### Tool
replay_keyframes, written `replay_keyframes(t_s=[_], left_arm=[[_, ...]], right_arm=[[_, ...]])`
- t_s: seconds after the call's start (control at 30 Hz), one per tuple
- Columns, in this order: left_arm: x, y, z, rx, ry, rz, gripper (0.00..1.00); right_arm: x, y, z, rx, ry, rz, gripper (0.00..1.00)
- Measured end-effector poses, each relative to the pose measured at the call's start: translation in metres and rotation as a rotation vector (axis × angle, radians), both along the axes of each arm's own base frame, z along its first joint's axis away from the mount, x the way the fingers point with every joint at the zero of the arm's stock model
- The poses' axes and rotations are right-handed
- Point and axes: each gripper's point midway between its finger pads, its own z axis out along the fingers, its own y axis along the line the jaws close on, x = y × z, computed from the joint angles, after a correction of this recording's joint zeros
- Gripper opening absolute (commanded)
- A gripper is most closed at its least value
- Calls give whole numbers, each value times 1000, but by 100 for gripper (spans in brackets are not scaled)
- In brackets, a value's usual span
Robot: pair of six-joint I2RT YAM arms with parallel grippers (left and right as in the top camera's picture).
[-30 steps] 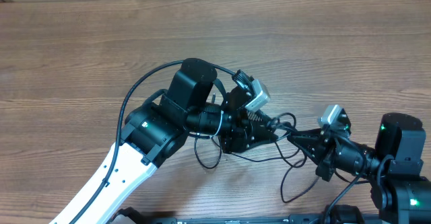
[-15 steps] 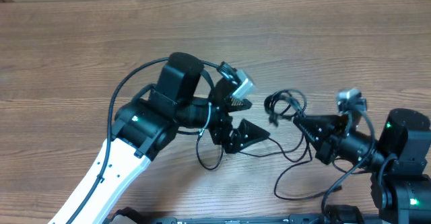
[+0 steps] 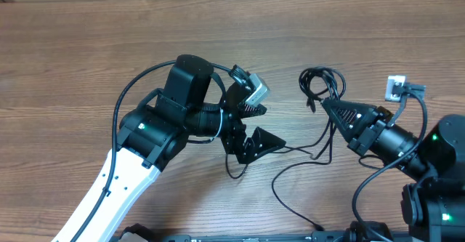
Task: Untangle cables
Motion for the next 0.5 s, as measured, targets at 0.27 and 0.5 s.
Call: replay_keyframes(t_s=[0.27,0.5], left_arm=[[8,-5,12,-38,-150,-35,100],[17,-10,29,-86,-286,-52,100]], right_arm=[[-8,9,28,135,7,70,4],[-14,14,41,189,15,113,4]])
